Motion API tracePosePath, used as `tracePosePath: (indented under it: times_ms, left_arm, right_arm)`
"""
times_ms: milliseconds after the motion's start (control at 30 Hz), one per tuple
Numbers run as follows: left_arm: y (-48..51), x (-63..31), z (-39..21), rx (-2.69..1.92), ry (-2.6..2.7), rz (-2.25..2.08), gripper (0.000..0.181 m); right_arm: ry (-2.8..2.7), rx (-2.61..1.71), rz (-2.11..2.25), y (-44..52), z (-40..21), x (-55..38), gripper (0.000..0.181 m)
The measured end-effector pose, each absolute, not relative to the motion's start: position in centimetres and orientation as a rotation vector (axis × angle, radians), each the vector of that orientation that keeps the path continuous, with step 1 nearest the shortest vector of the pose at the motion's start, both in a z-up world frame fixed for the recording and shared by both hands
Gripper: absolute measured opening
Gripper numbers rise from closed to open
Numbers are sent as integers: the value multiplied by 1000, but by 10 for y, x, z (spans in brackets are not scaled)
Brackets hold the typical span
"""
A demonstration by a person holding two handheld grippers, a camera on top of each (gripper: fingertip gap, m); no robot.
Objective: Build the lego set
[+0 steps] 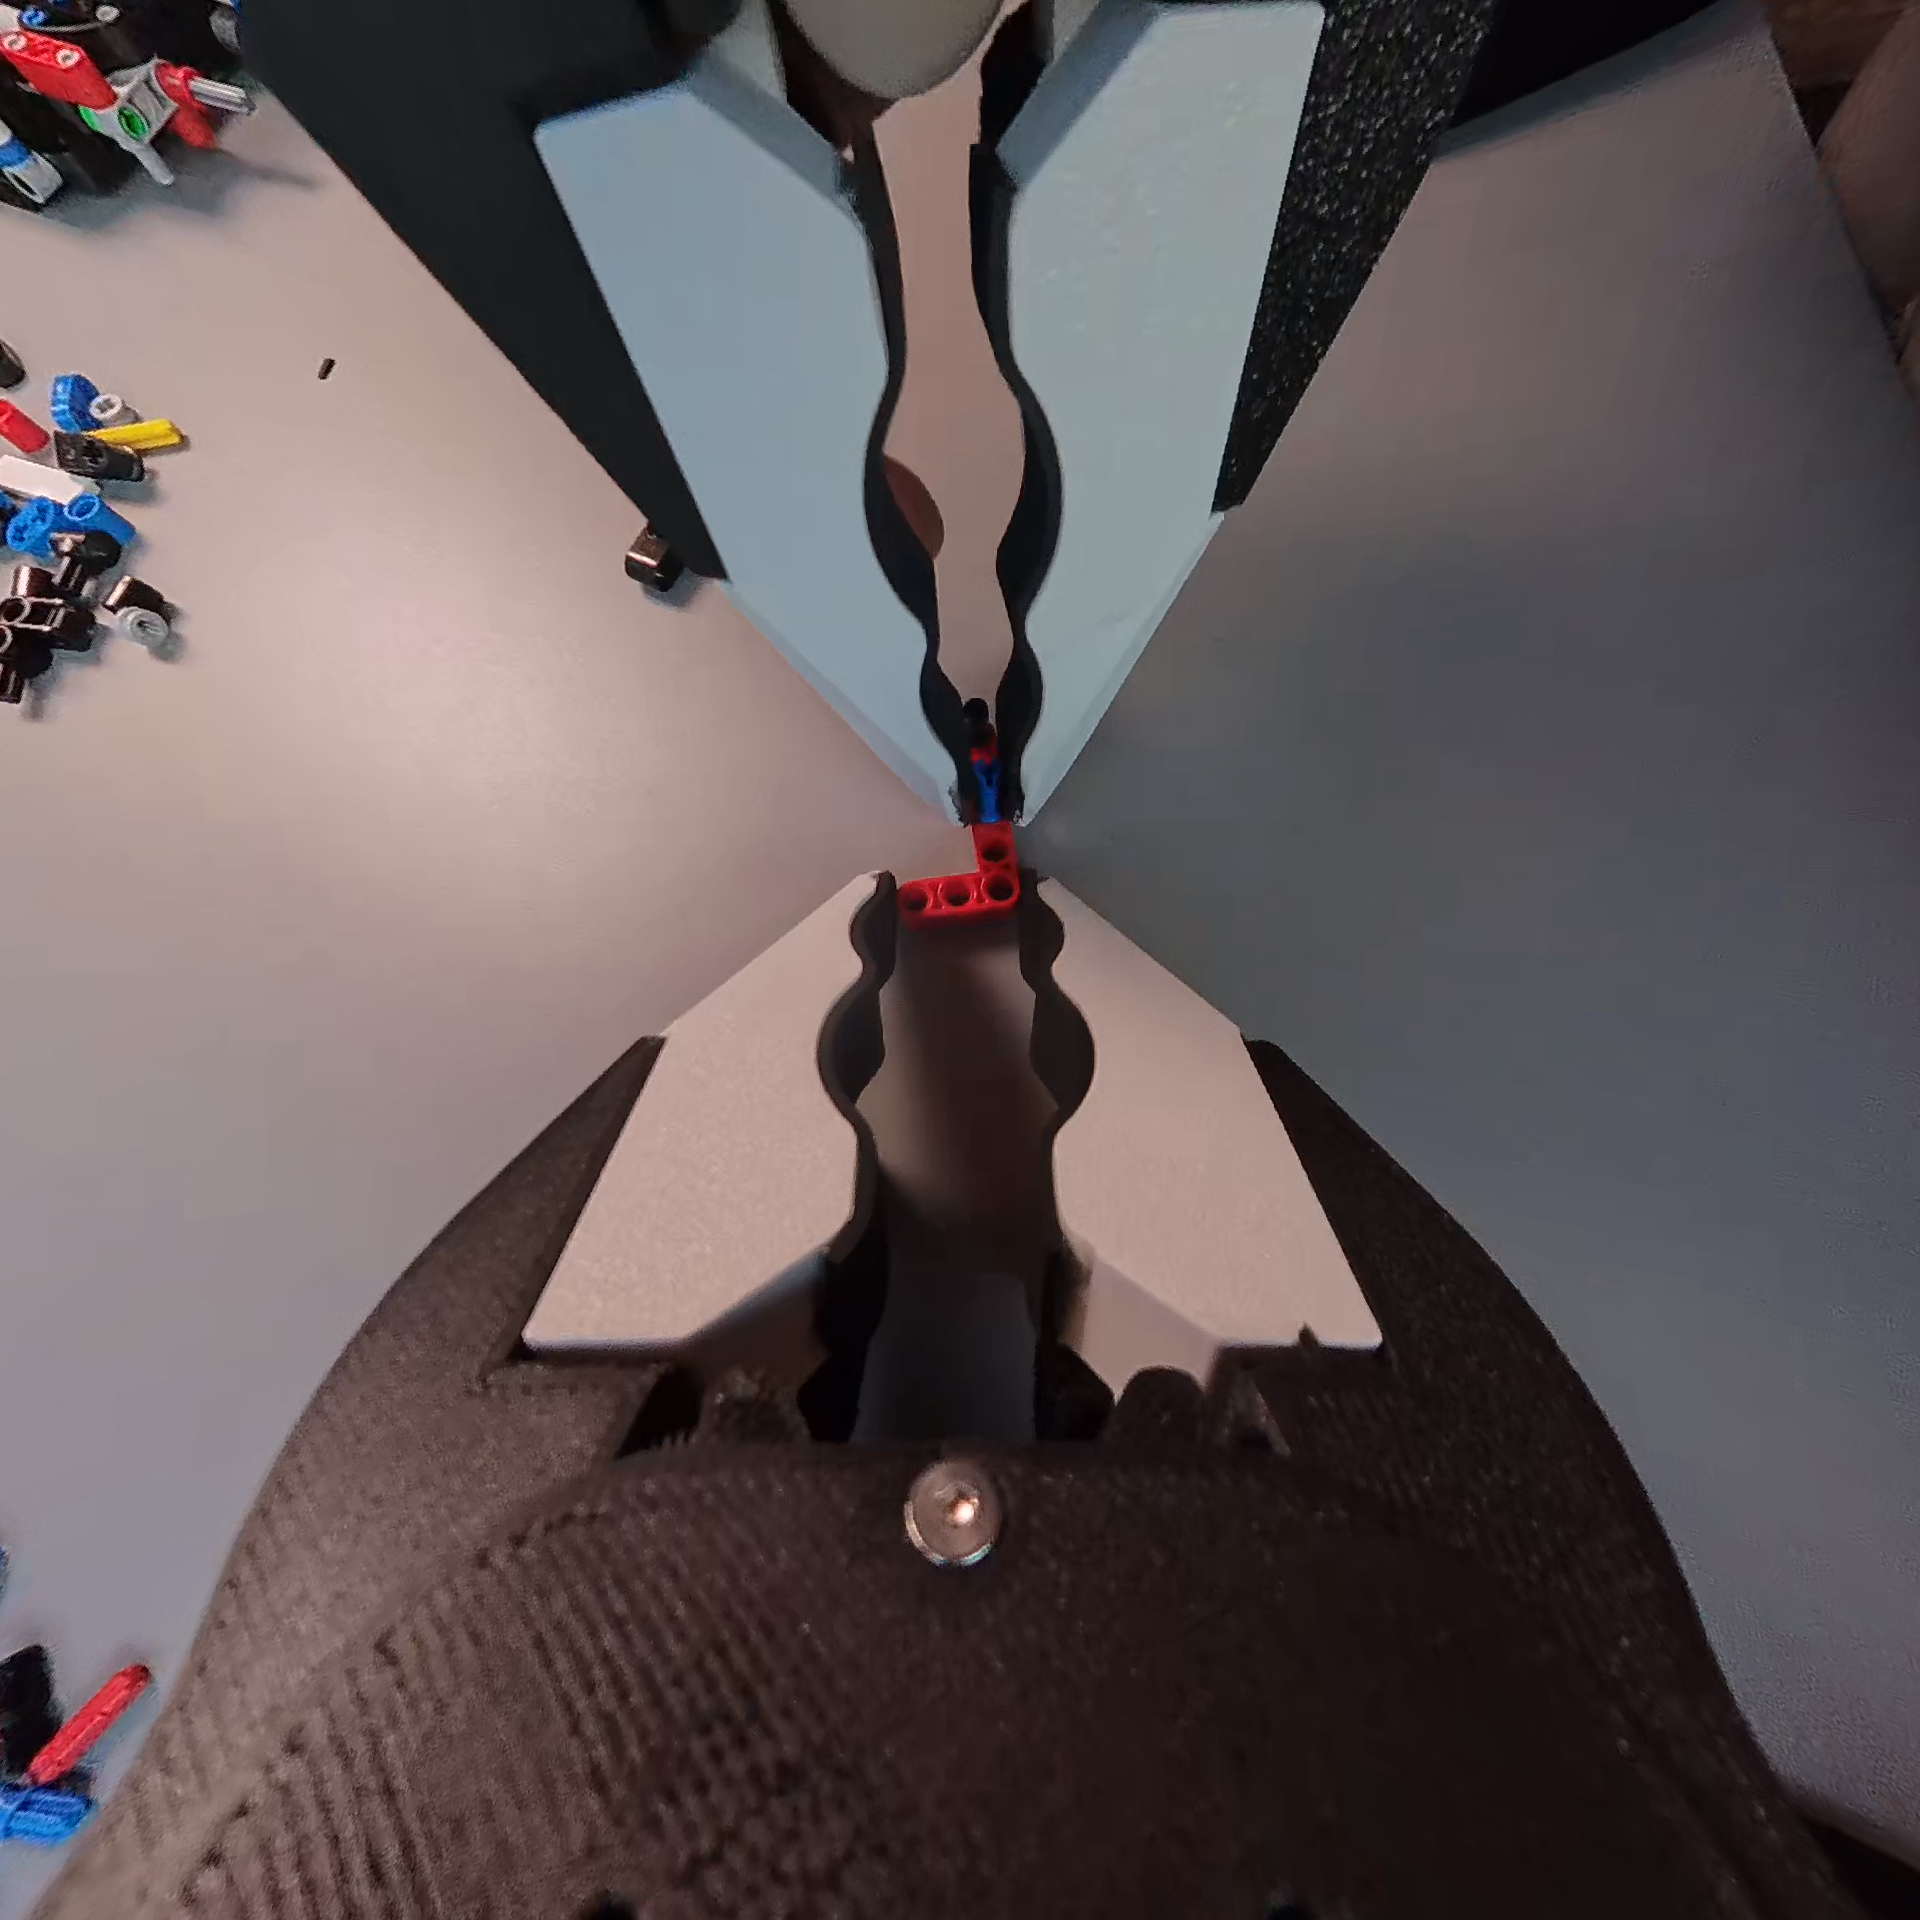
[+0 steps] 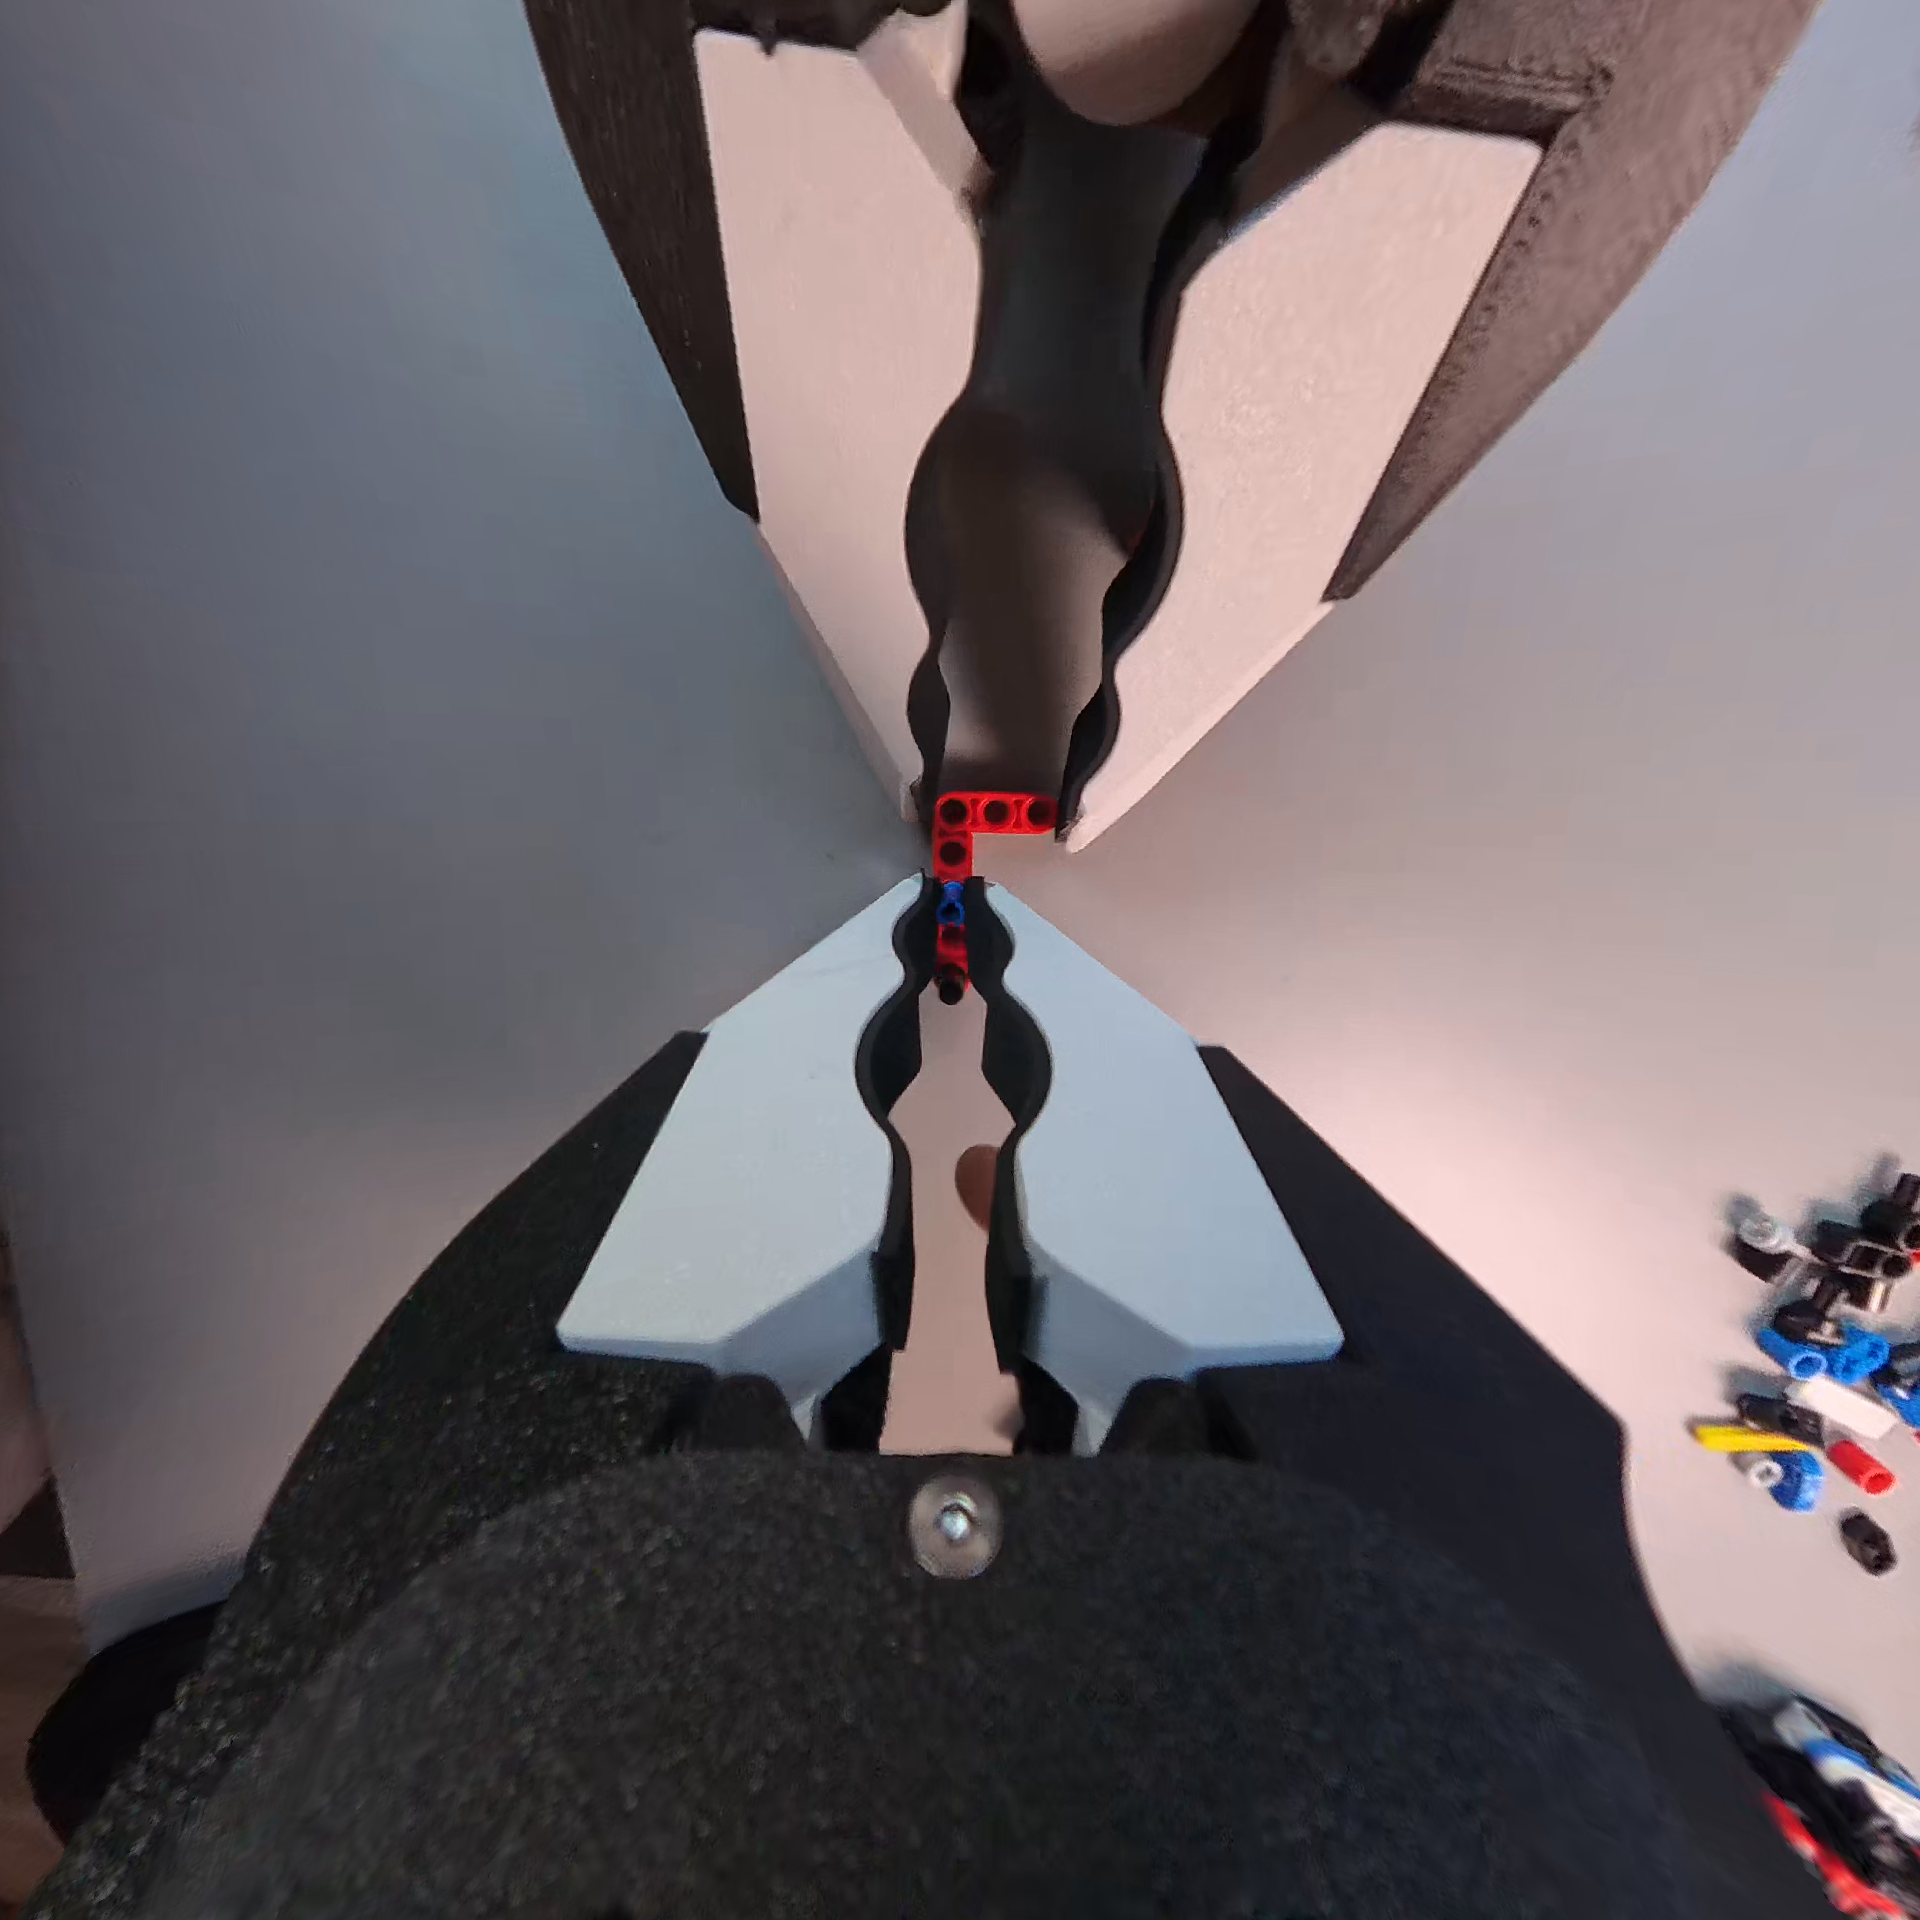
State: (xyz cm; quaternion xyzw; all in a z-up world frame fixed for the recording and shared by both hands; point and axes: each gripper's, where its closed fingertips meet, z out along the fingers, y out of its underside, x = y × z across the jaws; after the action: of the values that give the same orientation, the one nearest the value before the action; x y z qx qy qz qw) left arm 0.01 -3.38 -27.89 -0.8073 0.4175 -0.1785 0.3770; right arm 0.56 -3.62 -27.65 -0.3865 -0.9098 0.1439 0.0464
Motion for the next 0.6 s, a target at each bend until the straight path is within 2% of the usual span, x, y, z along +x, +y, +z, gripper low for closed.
tracePosePath:
  times_ms: [100,167,367,600]
  left_arm:
    - [-34,0,-279,-2067,1064,-457,23]
    - [-34,0,-279,-2067,1065,-457,23]
    - [-35,0,-279,-2067,1068,-458,23]
    - [-35,0,-279,-2068,1063,-457,23]
  right_arm:
    - [-2695,-1170,504,-36,-274,6,4]
    - [-2641,-1200,597,-40,-268,7,12]
    - [-2549,-1237,657,-37,-264,3,3]
    - [-2622,-1206,579,-37,-265,4,2]
